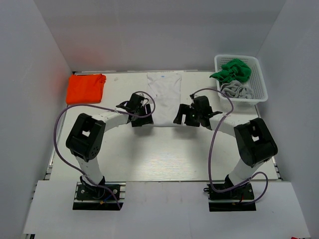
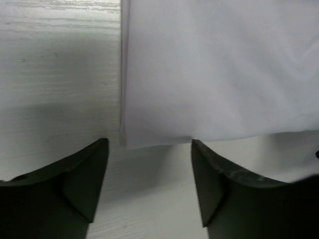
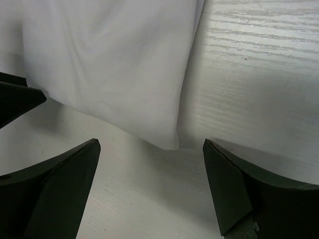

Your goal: Fold and stack the t-shirts

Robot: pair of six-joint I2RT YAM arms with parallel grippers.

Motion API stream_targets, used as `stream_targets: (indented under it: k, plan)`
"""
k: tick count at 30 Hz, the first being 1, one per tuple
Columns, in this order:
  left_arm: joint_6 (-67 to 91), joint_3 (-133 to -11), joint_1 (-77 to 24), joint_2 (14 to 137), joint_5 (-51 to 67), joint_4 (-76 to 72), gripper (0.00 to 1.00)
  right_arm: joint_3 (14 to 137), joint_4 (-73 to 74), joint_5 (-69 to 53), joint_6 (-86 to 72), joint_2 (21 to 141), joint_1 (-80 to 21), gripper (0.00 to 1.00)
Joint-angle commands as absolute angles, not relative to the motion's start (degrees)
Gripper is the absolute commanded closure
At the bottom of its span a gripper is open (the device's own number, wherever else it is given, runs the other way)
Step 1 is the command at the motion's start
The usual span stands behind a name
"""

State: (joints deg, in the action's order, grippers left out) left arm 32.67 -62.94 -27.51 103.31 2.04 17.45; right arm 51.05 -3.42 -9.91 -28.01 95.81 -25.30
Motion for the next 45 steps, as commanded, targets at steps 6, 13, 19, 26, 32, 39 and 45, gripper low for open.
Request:
stream_targets:
  k: [6, 13, 19, 26, 32, 39, 45]
  plan:
    - [33.22, -62.14, -27.42, 105.38, 4.92, 15.73, 0.61, 51.68, -8.88, -13.18, -30.23, 100.98, -25.23, 0.28]
    - [34.1, -62.14, -27.42, 104.6, 6.15, 13.63, 1.0, 50.89, -13.54, -10.9, -31.55, 101.52, -25.49, 1.0]
    - [34.63, -56.79, -27.42, 95.29, 6.86, 14.41, 1.0, 49.05, -7.04, -14.32, -29.89, 93.29, -25.93, 1.0]
    - [36.39, -49.14, -29.79, 77.63, 14.22, 21.36, 1.0, 46.32, 13.26, -19.67, -27.6, 75.62, -26.28, 1.0]
    - [35.24, -51.06, -30.94, 67.6, 14.76, 29.52, 1.0, 49.39, 22.93, -20.04, -25.4, 65.24, -26.28, 1.0]
    - [35.24, -52.29, -30.94, 63.28, 16.44, 27.17, 1.0, 50.36, 21.18, -16.1, -26.98, 59.68, -26.1, 1.0]
    - [34.64, -58.78, -30.94, 69.15, 12.49, 23.55, 1.0, 52.73, 17.33, -15.21, -28.04, 63.45, -25.84, 1.0]
